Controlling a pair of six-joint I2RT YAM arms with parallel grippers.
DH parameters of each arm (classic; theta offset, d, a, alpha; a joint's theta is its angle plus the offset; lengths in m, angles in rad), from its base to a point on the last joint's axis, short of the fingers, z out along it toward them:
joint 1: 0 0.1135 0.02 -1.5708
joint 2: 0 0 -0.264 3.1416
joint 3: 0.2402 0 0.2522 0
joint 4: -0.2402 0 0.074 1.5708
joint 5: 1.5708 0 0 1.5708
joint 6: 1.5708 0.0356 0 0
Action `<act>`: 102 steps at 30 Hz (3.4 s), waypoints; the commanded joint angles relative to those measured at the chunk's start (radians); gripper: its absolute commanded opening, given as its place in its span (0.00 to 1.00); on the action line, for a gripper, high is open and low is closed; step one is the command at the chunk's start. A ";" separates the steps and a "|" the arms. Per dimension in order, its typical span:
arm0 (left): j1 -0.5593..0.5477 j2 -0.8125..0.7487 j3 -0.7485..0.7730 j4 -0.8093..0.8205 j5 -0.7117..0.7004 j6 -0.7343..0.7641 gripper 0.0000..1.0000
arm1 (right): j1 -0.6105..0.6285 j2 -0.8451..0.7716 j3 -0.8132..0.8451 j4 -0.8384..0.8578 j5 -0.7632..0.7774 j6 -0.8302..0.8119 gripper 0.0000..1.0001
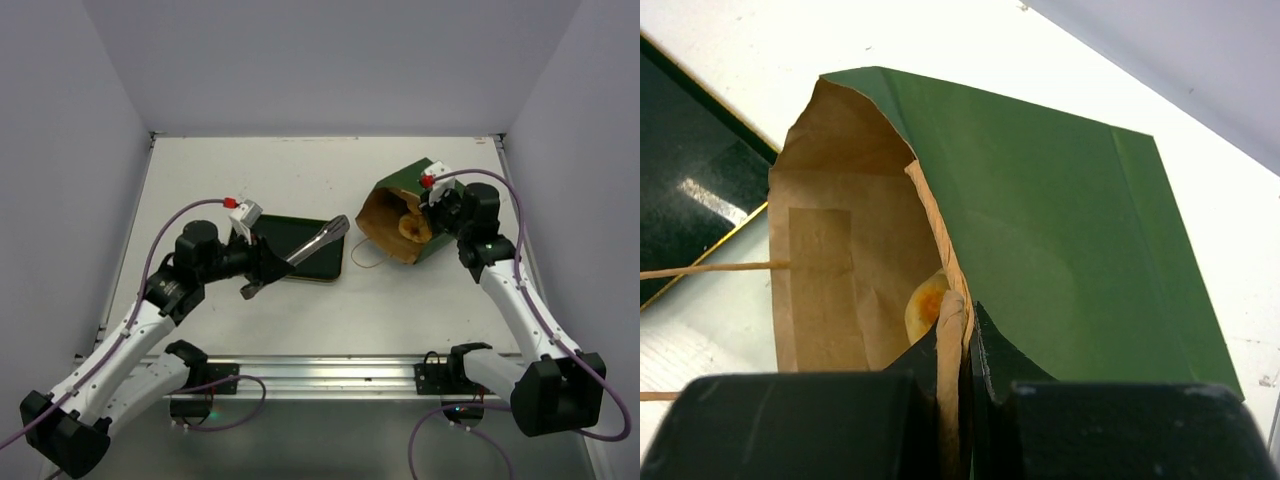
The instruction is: Take the fake bread out of the paper bag
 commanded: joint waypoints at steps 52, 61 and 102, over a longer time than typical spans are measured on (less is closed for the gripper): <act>-0.321 0.871 0.378 0.406 -0.290 -0.186 0.42 | -0.012 -0.042 -0.044 0.024 -0.122 -0.068 0.00; -0.321 0.905 0.423 0.374 -0.304 -0.160 0.44 | -0.012 -0.044 -0.046 0.024 -0.126 -0.068 0.00; -0.333 1.037 0.533 0.293 -0.240 -0.119 0.47 | -0.013 -0.044 -0.046 0.024 -0.144 -0.065 0.00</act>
